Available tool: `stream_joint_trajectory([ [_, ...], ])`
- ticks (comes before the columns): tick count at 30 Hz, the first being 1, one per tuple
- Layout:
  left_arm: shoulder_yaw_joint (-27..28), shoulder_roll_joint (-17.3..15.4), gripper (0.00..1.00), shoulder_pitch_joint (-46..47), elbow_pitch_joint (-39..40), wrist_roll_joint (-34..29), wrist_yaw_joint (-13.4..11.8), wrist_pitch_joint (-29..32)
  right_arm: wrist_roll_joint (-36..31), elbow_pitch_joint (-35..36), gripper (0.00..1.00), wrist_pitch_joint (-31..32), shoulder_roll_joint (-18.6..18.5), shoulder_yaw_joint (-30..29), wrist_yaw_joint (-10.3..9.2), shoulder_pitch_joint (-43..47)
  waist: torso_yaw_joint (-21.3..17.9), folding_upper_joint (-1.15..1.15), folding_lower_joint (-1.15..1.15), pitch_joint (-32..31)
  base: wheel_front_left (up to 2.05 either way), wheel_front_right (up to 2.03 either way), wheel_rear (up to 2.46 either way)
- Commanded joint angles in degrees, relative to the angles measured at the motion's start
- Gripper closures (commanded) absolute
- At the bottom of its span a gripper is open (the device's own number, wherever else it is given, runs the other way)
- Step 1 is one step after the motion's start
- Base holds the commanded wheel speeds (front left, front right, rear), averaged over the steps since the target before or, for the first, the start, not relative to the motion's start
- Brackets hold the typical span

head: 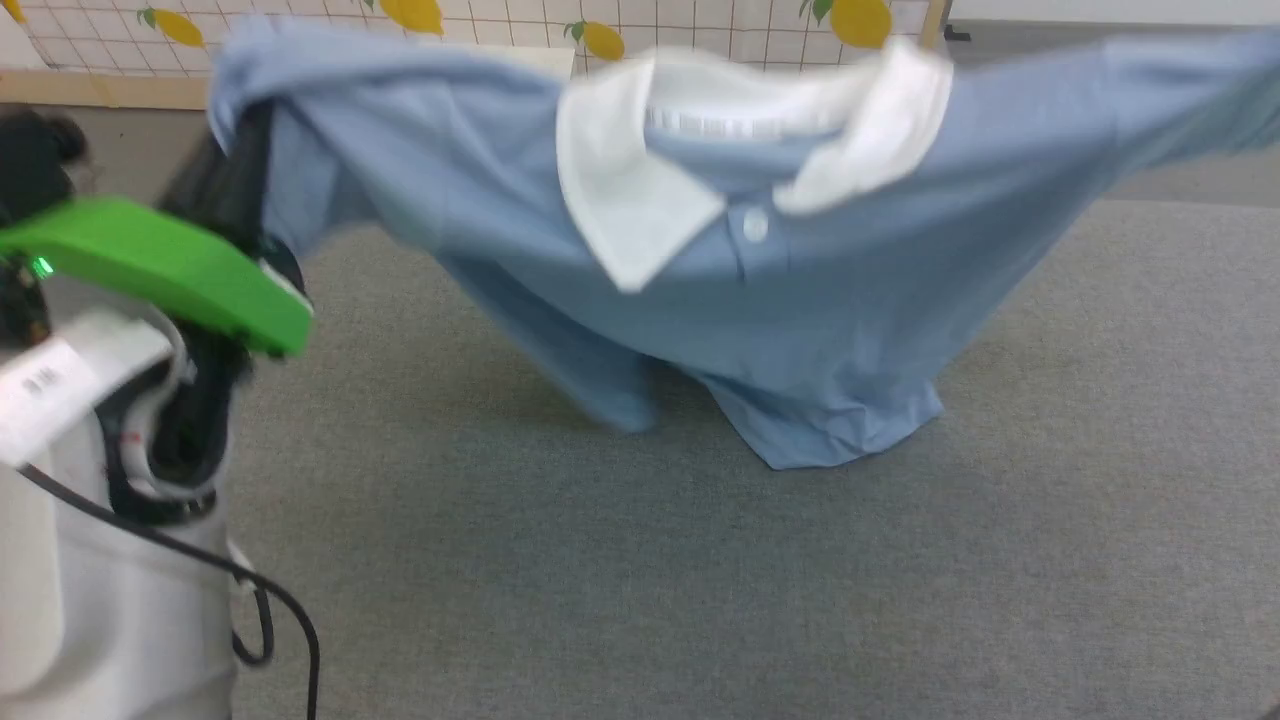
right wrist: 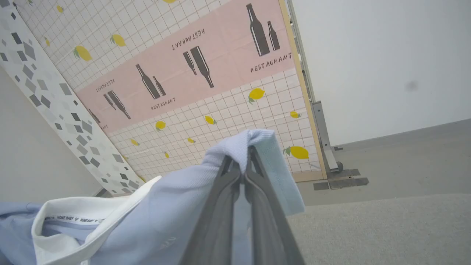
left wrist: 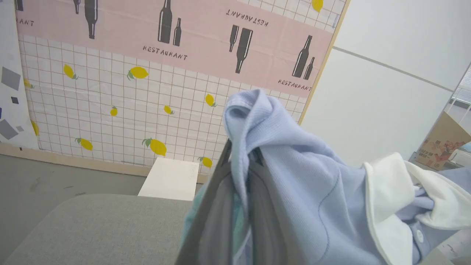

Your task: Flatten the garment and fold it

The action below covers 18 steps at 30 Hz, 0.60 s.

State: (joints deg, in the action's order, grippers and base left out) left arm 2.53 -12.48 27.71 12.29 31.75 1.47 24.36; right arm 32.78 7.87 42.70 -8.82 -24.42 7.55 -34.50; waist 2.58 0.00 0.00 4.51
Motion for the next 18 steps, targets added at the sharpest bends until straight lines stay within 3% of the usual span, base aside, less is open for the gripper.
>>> stream_joint_trajectory([
  [1,0.36,-0.48,1.0,2.56,-0.27,-0.04,0.1,-0.77,0.27,-0.06,1.0,-0.91,-0.19,-0.43,-0.06,-2.29,-0.02,0.0,0.0,-0.14,0.0,0.0,0.0],
  [10,0.28,-2.02,1.0,12.65,-3.85,-1.73,-0.53,-1.52,-0.63,-3.17,1.0,-2.06,-0.46,-0.88,-0.06,-11.98,-0.26,0.0,0.0,0.5,0.0,0.0,0.0],
  [18,-1.75,-3.51,1.0,21.38,-12.4,-3.18,-0.01,-0.18,-4.76,-10.01,1.0,-3.81,-1.13,-0.42,-0.06,-21.55,-0.41,0.0,0.0,6.28,0.0,0.0,0.0],
])
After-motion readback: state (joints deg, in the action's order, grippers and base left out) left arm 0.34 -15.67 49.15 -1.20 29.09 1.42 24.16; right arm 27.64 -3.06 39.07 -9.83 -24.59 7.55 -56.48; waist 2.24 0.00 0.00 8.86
